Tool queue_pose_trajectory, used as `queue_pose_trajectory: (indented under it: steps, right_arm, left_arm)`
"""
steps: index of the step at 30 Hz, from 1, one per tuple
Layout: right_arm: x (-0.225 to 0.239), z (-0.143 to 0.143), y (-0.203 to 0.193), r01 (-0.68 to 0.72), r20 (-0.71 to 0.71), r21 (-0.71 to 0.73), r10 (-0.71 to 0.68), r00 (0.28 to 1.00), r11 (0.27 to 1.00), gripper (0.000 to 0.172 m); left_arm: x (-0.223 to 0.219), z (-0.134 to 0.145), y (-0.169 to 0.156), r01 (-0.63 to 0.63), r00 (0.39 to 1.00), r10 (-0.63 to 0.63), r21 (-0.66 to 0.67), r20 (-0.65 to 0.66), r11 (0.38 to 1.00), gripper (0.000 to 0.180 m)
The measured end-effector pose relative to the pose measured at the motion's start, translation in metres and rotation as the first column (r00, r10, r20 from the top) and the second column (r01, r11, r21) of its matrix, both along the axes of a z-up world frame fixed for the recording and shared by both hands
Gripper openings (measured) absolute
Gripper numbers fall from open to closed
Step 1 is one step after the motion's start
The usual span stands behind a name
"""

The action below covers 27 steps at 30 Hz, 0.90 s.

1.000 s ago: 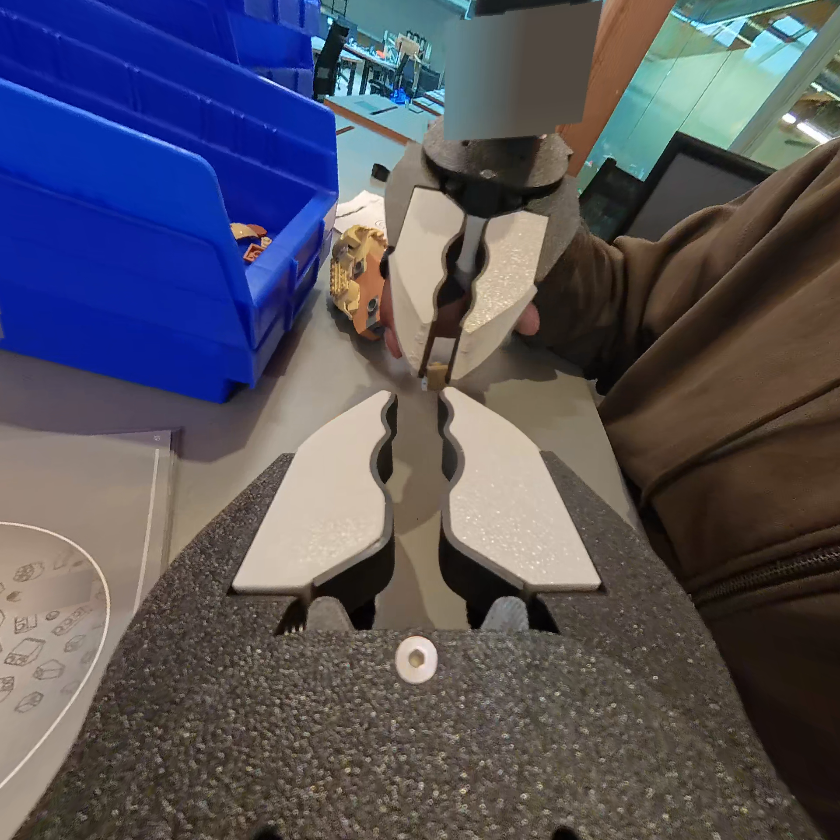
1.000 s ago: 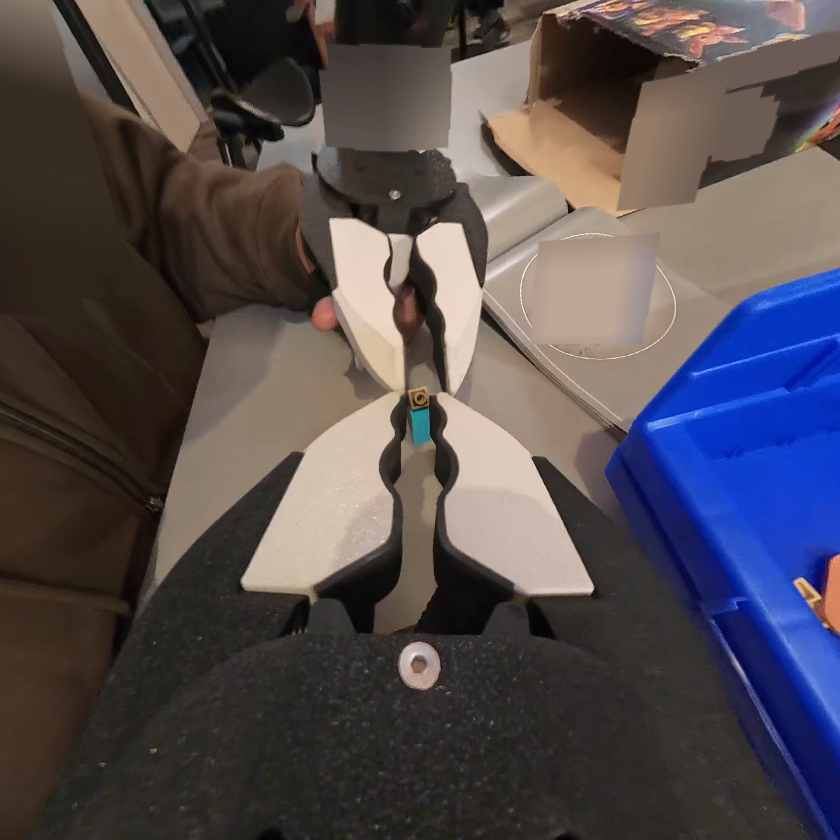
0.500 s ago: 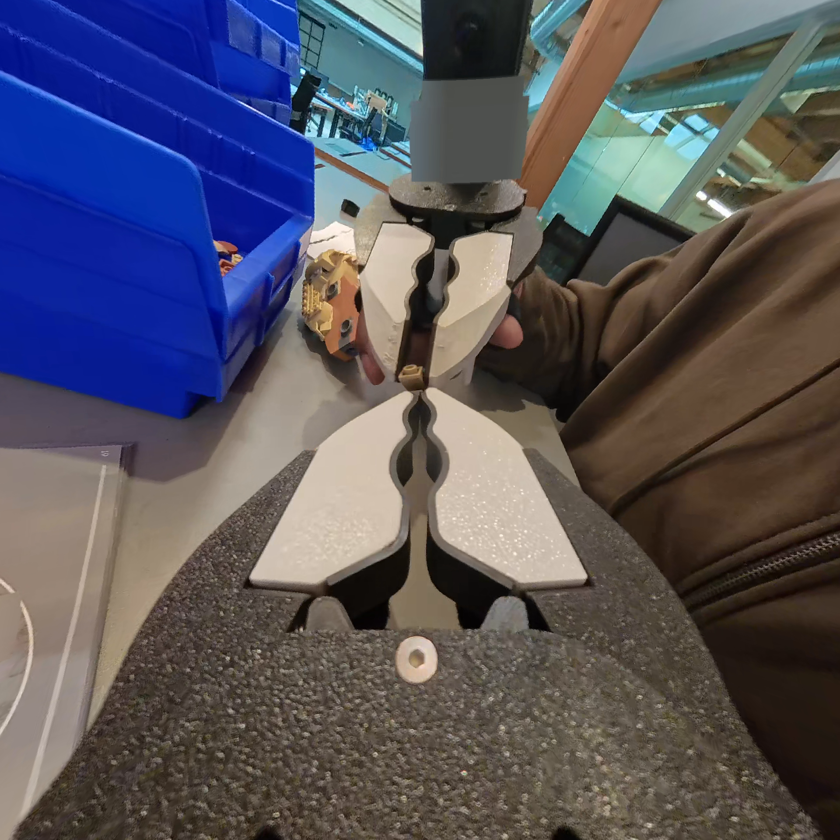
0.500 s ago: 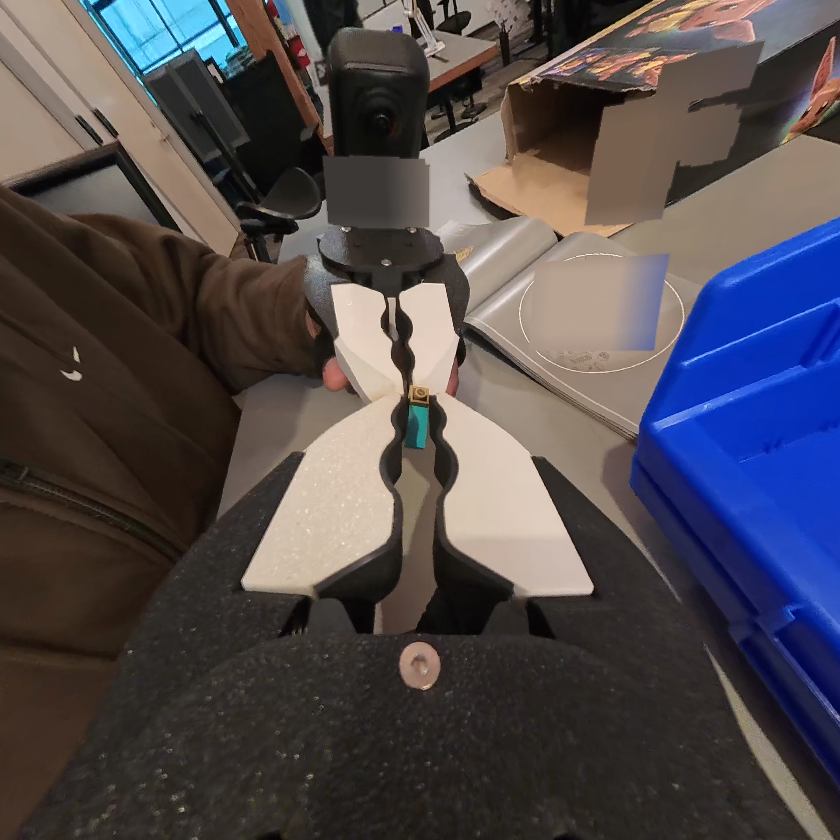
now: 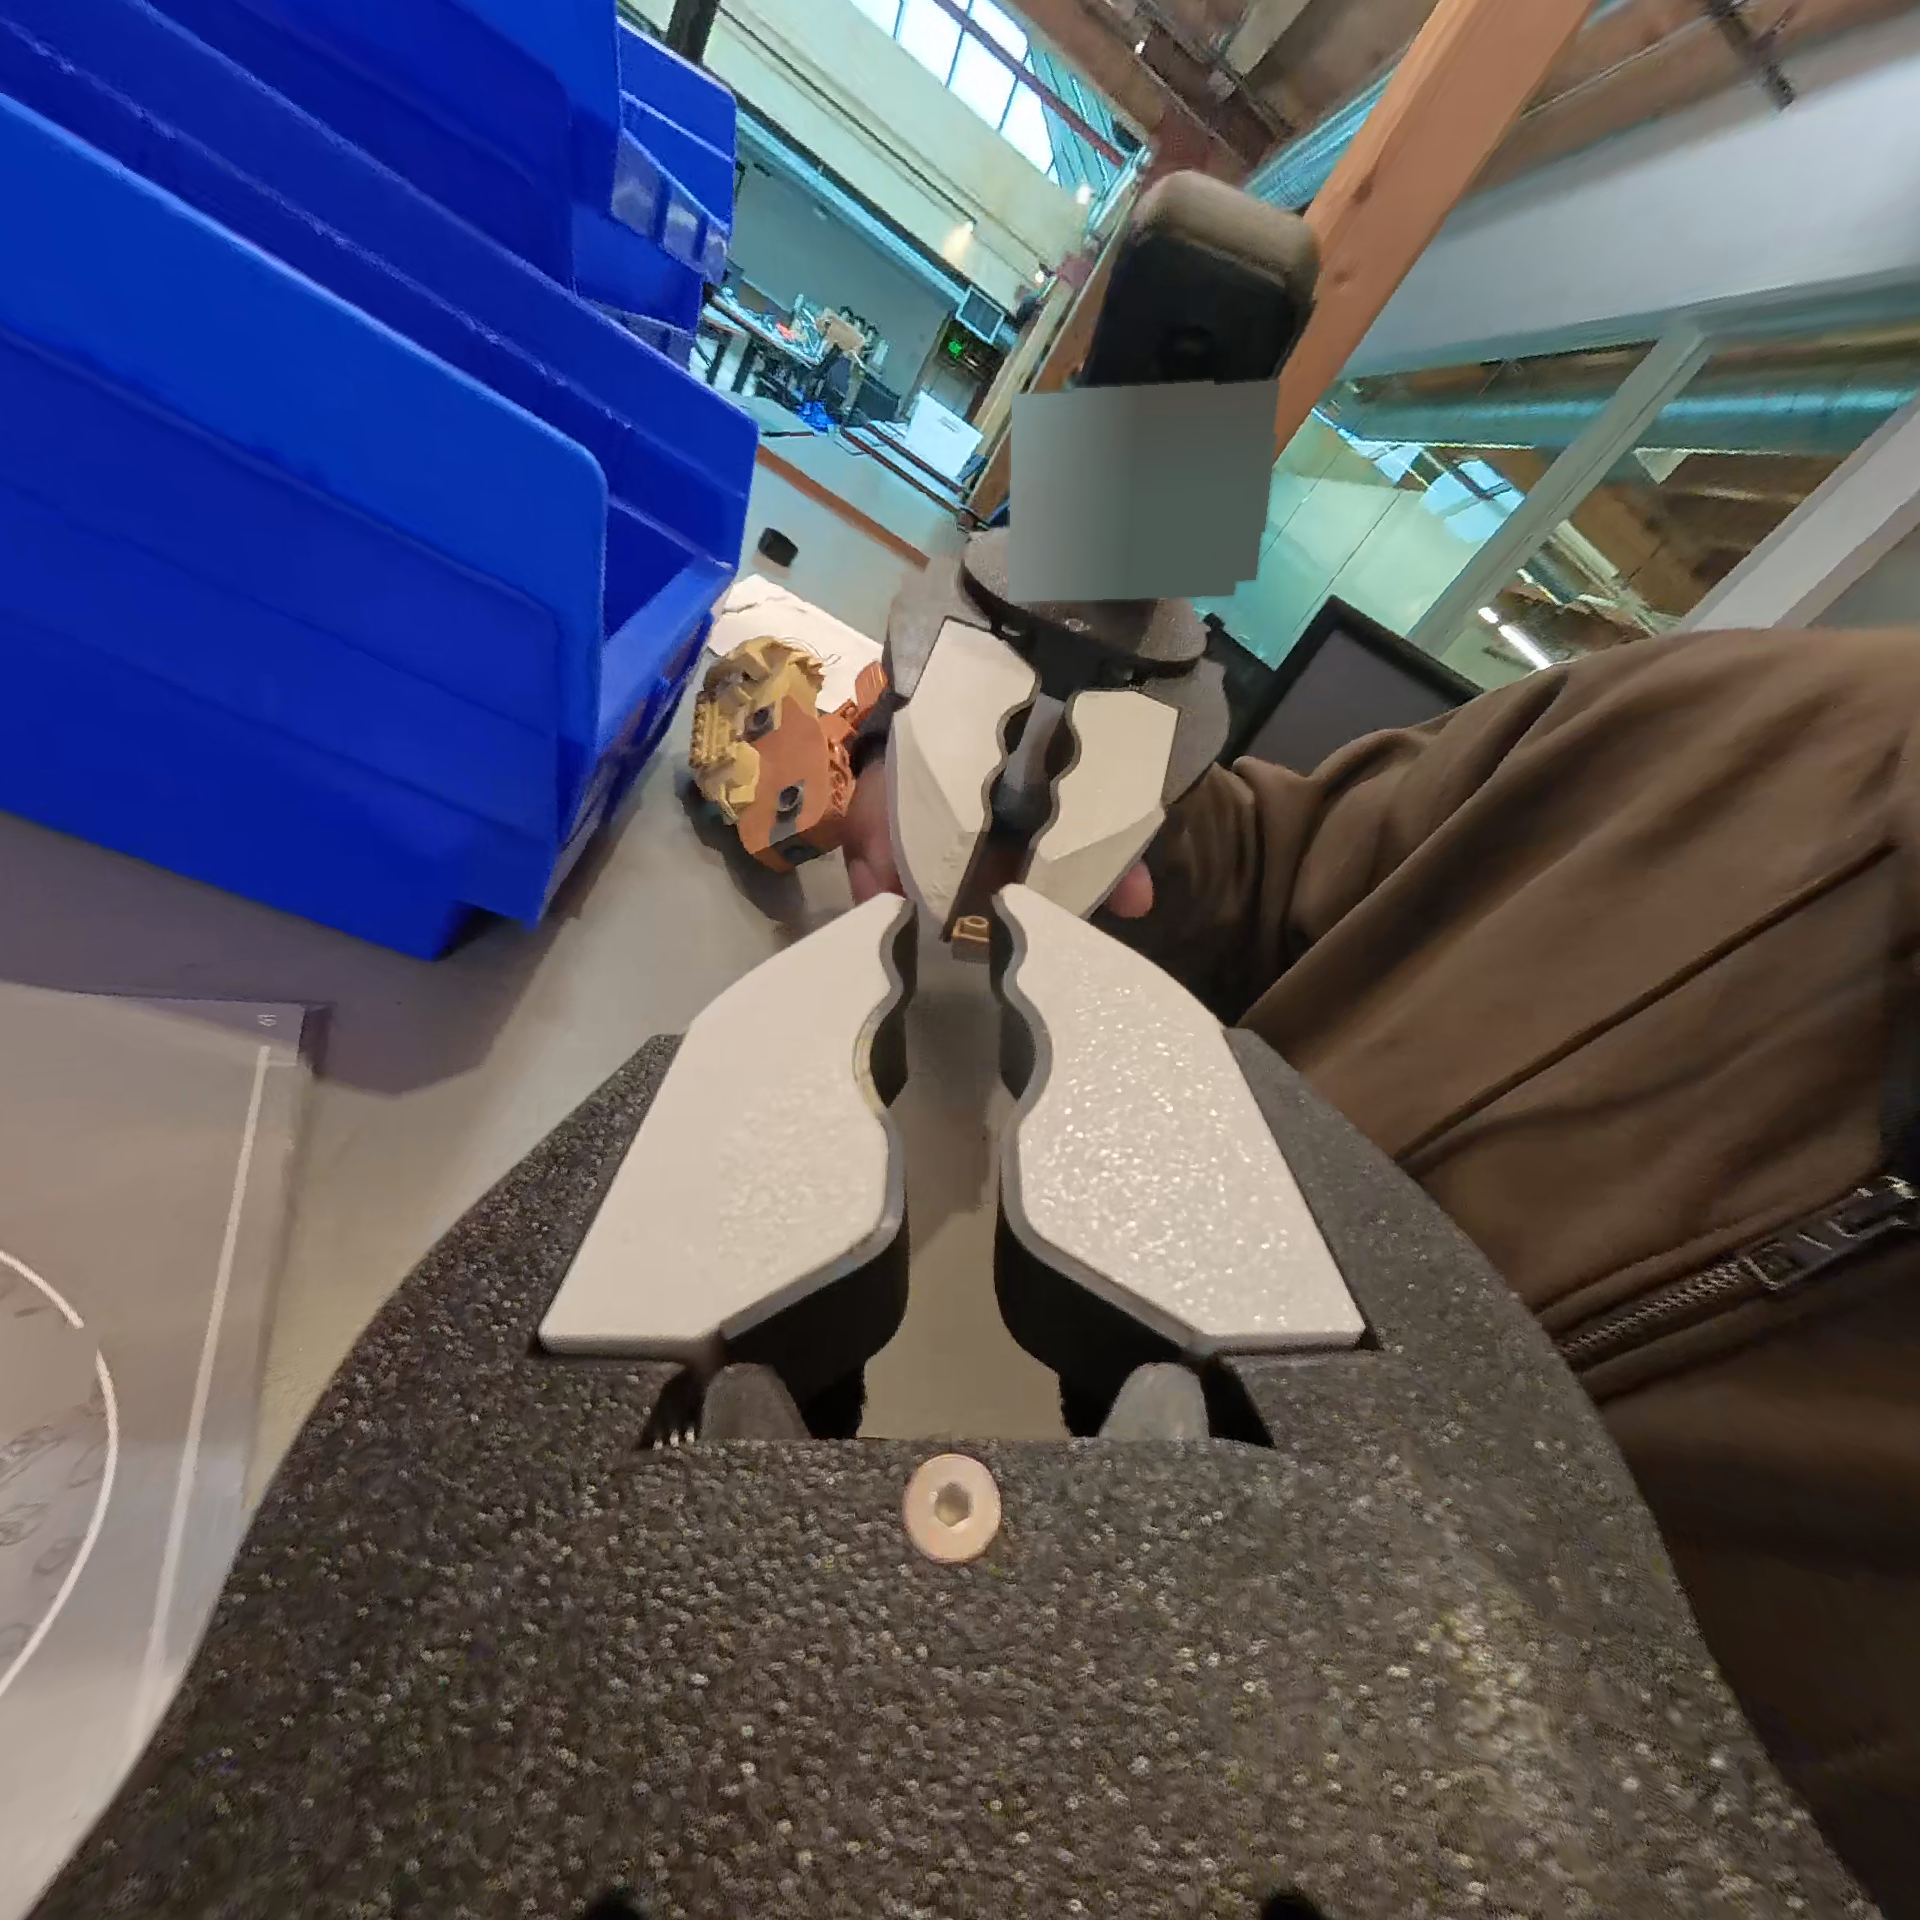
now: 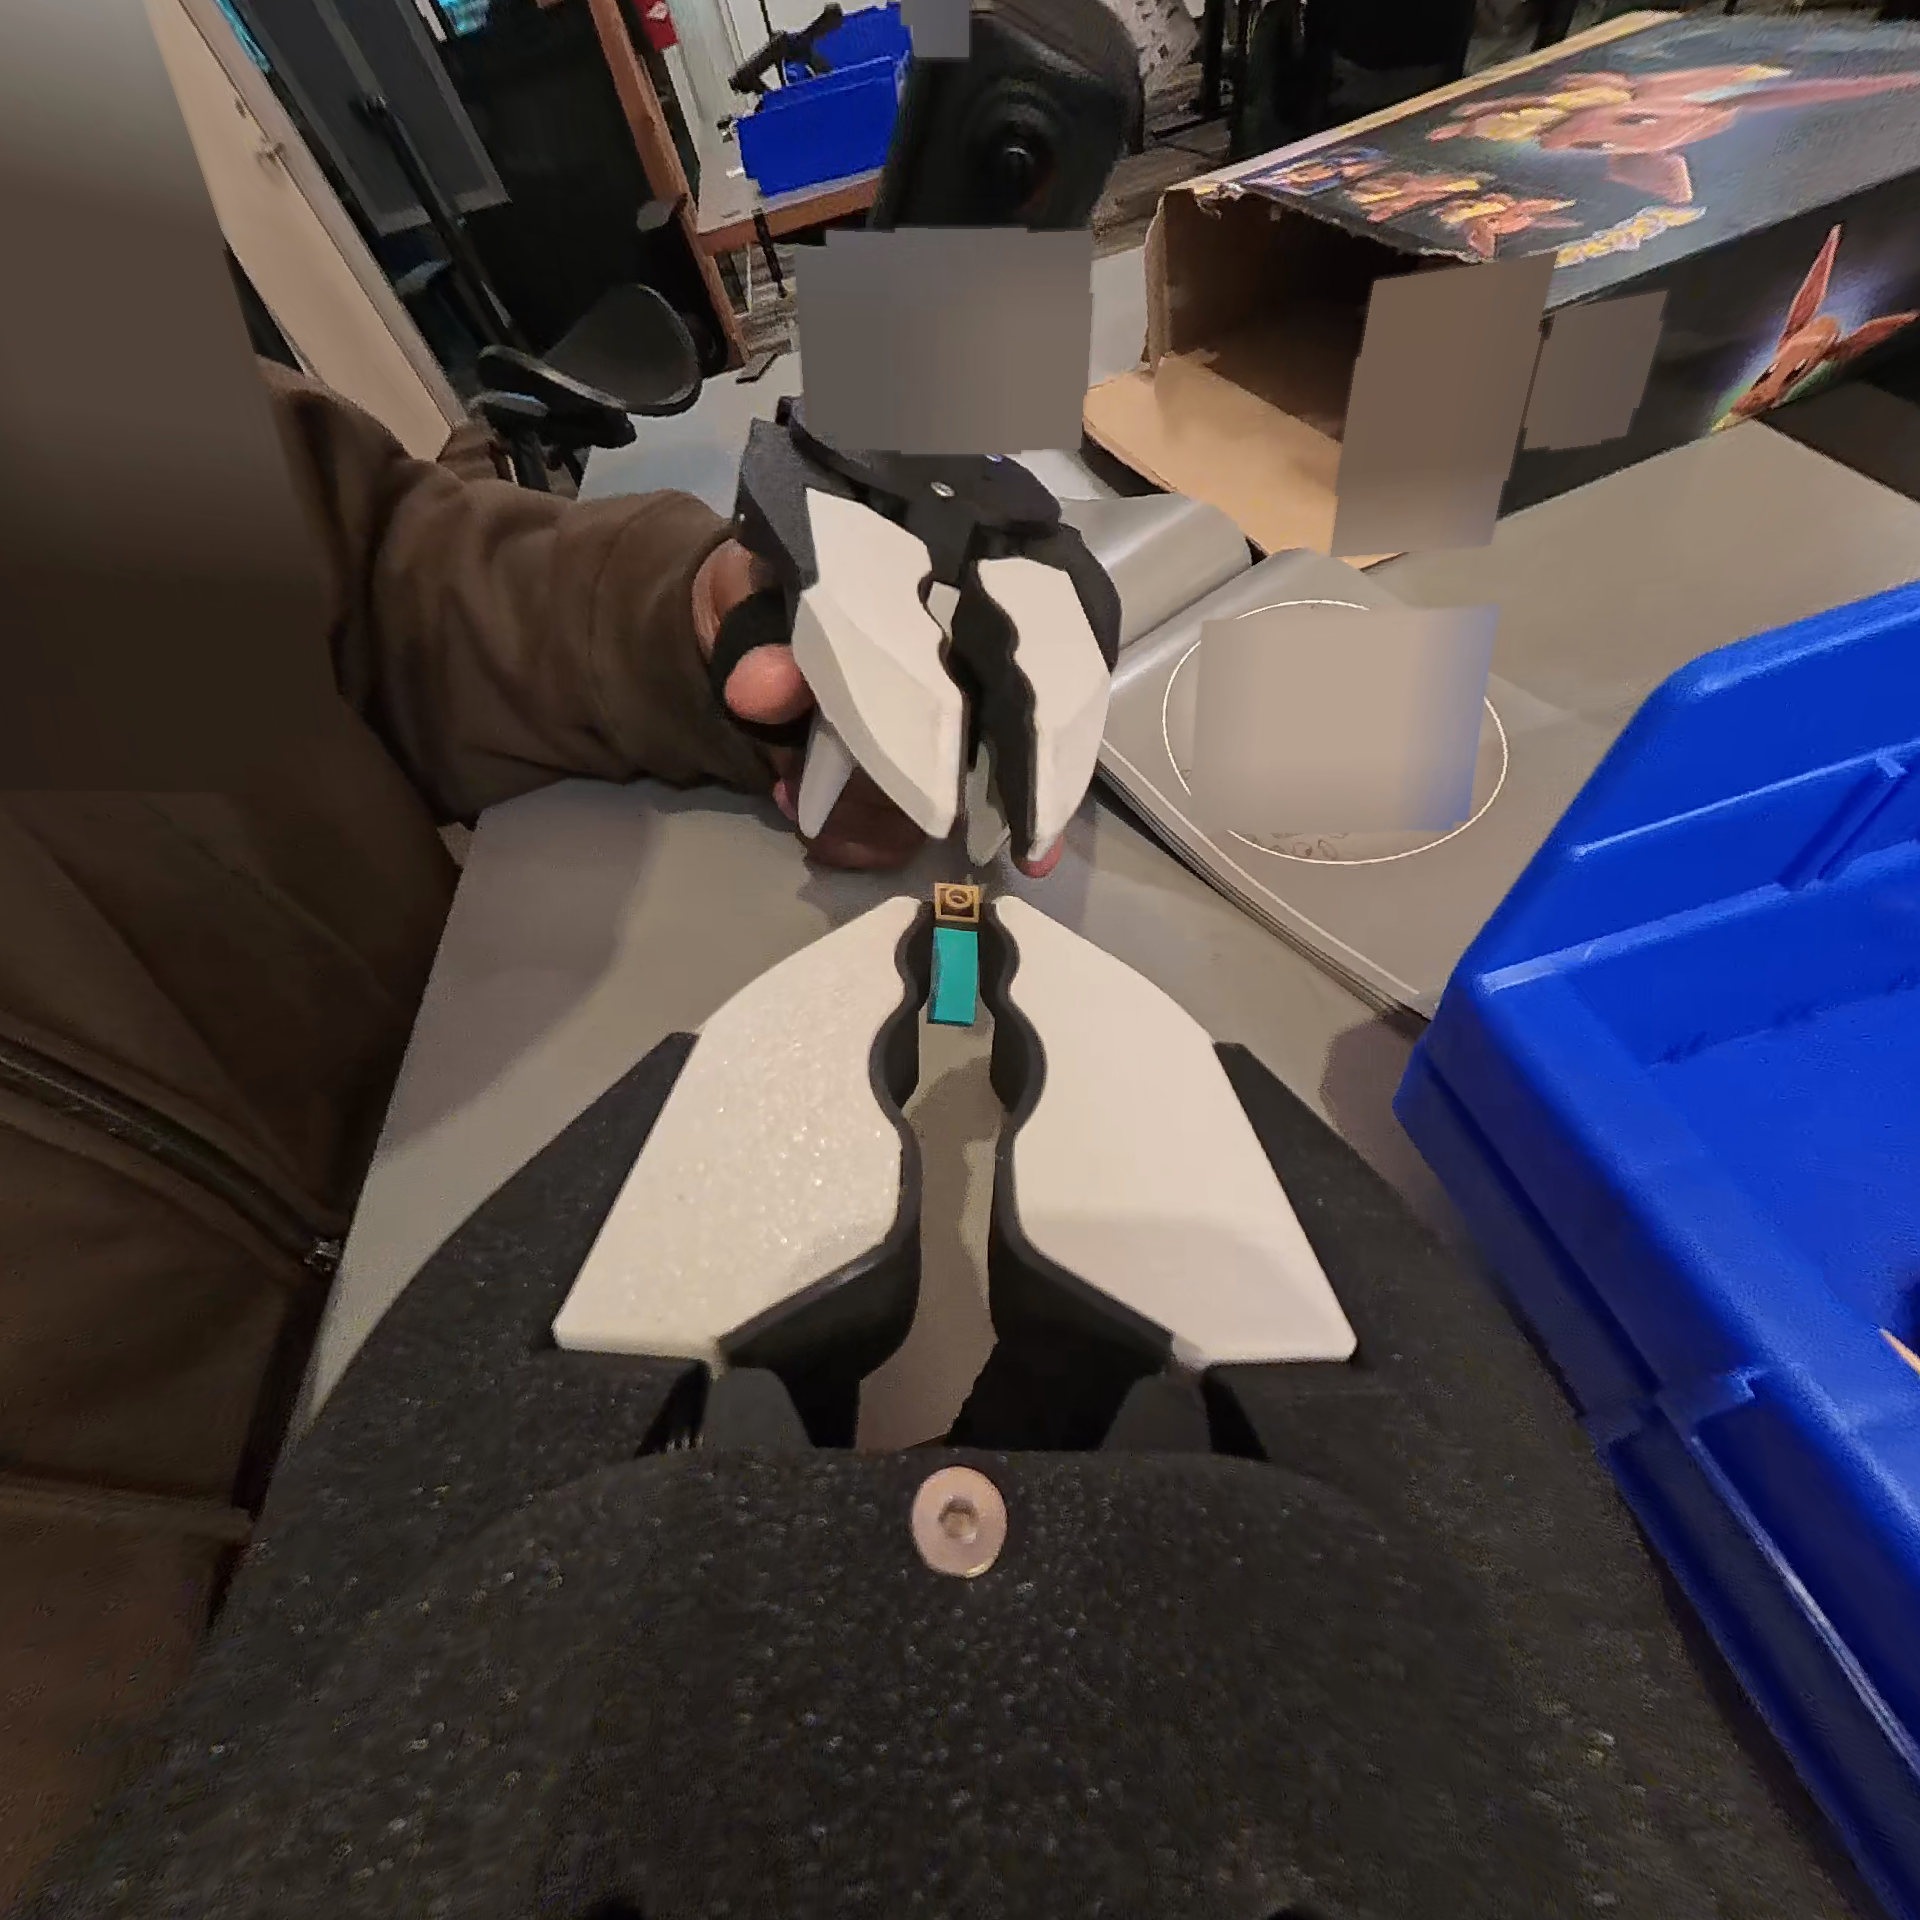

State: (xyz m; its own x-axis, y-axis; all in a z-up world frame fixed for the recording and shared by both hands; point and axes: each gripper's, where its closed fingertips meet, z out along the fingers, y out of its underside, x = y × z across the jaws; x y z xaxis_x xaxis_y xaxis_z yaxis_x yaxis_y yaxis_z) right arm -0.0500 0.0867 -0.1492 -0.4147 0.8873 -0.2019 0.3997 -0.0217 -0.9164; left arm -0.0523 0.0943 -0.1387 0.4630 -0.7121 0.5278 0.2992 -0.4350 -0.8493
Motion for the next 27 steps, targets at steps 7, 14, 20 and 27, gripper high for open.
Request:
queue_pose_trajectory:
  steps: [7,14,20,27]
  right_arm:
    - [-0.001,-0.005,0.001,0.016,-0.039,0.16,-0.009,0.999,0.987,0.008]
    - [-0.004,-0.009,0.004,0.051,-0.084,0.332,-0.024,0.996,0.942,0.008]
    - [-0.005,-0.016,0.006,0.07,-0.113,0.493,-0.016,0.993,0.867,0.008]
    - [-0.006,-0.016,0.006,0.071,-0.128,0.448,-0.015,0.992,0.891,0.008]
  left_arm:
    - [0.011,-0.01,-0.003,0.064,0.997,-0.055,-0.171,0.058,0.983,0.013]
    - [0.009,-0.016,0.0,0.072,0.991,-0.036,-0.281,0.132,0.957,0.01]
    - [0.01,-0.024,0.001,0.085,0.987,-0.03,-0.353,0.156,0.932,0.01]
    - [0.009,-0.024,0.001,0.102,0.976,-0.021,-0.37,0.217,0.923,0.008]
